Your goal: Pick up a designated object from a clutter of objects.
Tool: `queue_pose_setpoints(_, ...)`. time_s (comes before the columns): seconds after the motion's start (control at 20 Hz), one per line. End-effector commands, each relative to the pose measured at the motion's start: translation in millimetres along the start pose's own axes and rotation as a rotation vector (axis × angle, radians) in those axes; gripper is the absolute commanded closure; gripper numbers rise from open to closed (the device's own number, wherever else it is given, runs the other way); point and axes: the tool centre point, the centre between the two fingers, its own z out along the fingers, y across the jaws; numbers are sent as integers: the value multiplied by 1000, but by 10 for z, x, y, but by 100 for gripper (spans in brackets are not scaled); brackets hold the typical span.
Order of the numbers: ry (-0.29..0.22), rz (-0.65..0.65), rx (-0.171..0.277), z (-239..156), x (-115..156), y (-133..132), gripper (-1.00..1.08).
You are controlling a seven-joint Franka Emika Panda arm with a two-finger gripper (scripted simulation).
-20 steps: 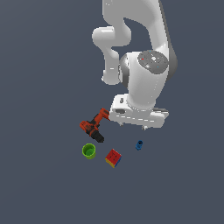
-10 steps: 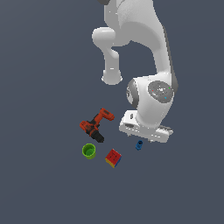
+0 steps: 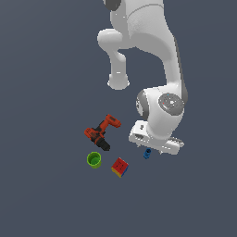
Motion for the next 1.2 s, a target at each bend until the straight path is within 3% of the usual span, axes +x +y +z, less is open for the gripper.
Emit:
queue_pose_setpoints(0.0,1,0,0,12,2,1,-92)
queue_pose_setpoints(0.75,2,4,1,507,6,-5,-92)
queue_pose_setpoints(0.8,2,4,1,507,6,-5,108)
queue_pose_setpoints(1.15,2,4,1,507,6,-5,108)
